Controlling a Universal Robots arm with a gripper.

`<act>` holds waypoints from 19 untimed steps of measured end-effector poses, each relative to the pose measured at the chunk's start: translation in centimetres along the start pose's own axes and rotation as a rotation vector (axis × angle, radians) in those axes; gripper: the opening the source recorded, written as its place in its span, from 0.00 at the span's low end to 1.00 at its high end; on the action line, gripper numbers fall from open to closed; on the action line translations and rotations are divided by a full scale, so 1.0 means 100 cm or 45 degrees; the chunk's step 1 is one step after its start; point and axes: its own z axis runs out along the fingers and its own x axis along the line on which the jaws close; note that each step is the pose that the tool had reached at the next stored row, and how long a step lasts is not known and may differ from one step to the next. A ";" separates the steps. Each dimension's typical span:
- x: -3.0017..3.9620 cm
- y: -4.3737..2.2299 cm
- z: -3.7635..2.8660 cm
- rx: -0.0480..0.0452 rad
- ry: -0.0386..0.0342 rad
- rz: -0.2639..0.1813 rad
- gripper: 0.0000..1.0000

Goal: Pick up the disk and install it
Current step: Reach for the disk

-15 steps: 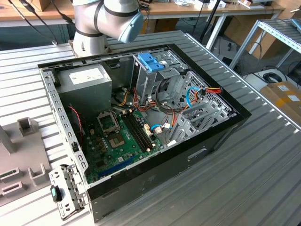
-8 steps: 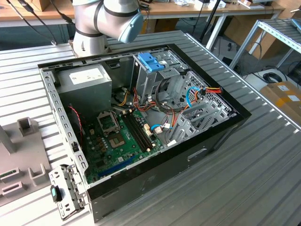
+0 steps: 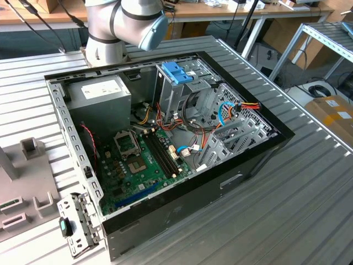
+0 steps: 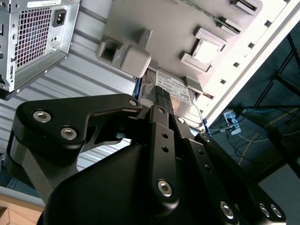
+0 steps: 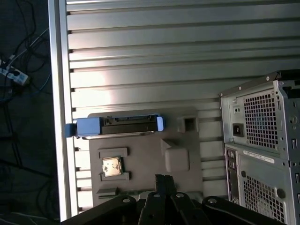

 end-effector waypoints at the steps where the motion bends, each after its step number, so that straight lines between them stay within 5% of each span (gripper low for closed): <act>1: 0.0012 -0.0001 0.0000 0.000 0.0000 0.000 0.10; 19: 0.0218 -0.0016 -0.0006 0.000 0.0001 0.000 0.10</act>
